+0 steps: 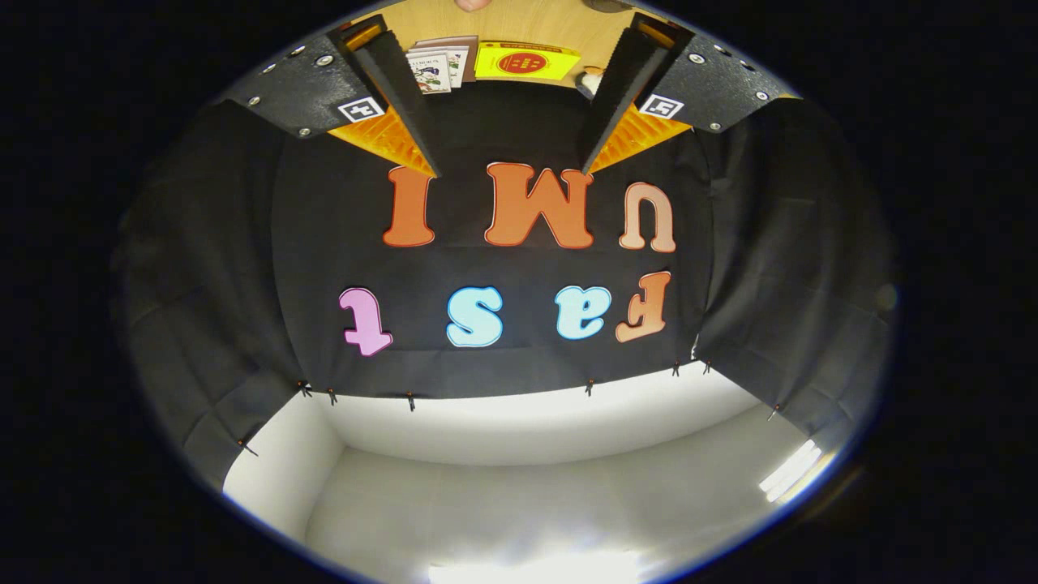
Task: Open the storage box then place both shoes into the box .Put the left shoe in first, then the right shoe, with the right side of both shoes facing outward in a uniform manner.
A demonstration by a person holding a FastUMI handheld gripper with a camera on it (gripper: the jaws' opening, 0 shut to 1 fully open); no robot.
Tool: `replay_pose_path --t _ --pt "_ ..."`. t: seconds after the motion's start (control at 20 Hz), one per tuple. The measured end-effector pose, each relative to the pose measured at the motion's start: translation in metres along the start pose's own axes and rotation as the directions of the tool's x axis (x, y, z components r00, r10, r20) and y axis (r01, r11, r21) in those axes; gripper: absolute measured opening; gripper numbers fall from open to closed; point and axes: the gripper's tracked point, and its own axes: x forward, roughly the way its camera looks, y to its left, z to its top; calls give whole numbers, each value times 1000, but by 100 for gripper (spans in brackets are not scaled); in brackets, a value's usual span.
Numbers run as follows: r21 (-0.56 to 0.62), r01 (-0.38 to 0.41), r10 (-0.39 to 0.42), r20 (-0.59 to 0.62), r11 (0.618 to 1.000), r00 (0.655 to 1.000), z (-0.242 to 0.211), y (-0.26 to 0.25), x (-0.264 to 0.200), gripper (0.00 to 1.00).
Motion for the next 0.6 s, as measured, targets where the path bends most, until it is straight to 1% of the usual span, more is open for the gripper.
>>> replay_pose_path --t 0.1,0.15,0.25,0.35,0.5,0.6 --pt "-5 -12 12 -22 1000 1000 -12 5 0 98" --pt "15 -25 26 -48 1000 999 -23 10 1 98" --pt "97 -57 70 -131 994 989 -52 21 -1 98" --pt "180 -77 111 -188 981 976 -71 30 -1 98" --pt "243 -90 150 -241 966 959 -97 42 0 97" --pt "280 -116 195 -276 953 941 -115 58 -1 97"
